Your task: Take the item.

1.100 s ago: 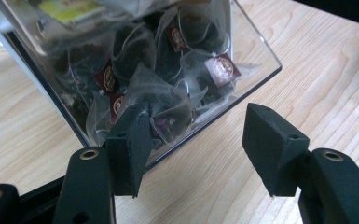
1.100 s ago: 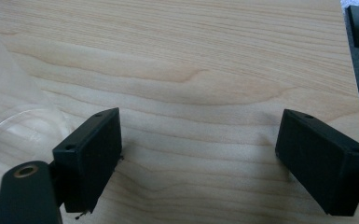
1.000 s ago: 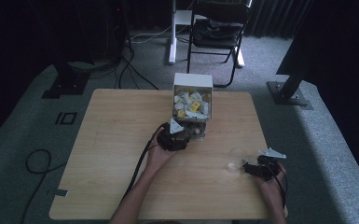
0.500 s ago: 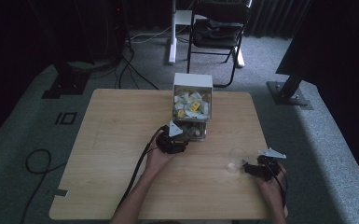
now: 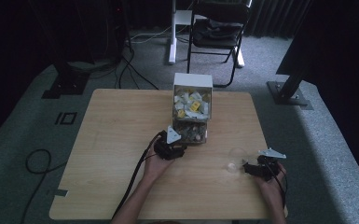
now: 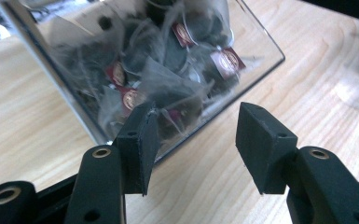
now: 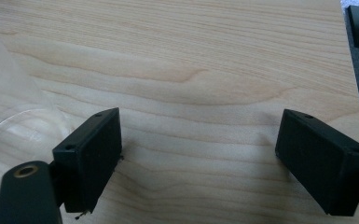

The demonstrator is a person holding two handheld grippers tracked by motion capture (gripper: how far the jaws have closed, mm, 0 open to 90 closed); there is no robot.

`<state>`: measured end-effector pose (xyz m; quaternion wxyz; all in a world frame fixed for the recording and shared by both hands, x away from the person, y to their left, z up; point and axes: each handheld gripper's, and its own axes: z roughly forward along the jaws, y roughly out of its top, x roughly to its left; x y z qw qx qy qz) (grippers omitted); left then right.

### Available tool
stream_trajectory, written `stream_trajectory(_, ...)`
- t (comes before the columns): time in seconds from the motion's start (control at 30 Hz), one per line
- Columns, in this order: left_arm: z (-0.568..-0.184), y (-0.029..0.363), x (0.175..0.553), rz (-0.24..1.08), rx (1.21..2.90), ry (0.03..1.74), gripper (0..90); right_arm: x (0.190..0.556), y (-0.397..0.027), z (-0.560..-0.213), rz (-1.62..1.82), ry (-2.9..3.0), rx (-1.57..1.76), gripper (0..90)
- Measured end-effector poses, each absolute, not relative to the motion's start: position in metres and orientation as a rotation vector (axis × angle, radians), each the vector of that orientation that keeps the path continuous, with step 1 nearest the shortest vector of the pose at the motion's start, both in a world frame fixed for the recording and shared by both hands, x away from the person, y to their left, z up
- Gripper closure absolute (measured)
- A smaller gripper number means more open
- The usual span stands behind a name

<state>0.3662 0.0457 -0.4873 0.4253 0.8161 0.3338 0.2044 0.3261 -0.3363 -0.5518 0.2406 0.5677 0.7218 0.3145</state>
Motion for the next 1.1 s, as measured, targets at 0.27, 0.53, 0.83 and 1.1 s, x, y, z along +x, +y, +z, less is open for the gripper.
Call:
stream_trajectory(0.27, -0.48, 0.041, 0.37, 0.558, 2.013, 0.837, 47.8, 0.326, -0.336, -0.552, 0.86, 1.975, 1.553, 14.4)
stream_trajectory(0.53, -0.482, 0.035, 0.378, 0.584, 2.014, 0.895, 57.8, 0.326, -0.336, -0.552, 0.86, 1.975, 1.553, 14.4)
stream_trajectory(0.83, -0.479, 0.04, 0.382, 0.536, 2.023, 0.889, 87.6, 0.326, -0.336, -0.552, 0.861, 1.974, 1.555, 14.4)
stream_trajectory(1.1, -0.476, 0.044, 0.383, 0.497, 2.022, 0.883, 90.0, 0.326, -0.336, -0.552, 0.862, 1.974, 1.556, 14.4)
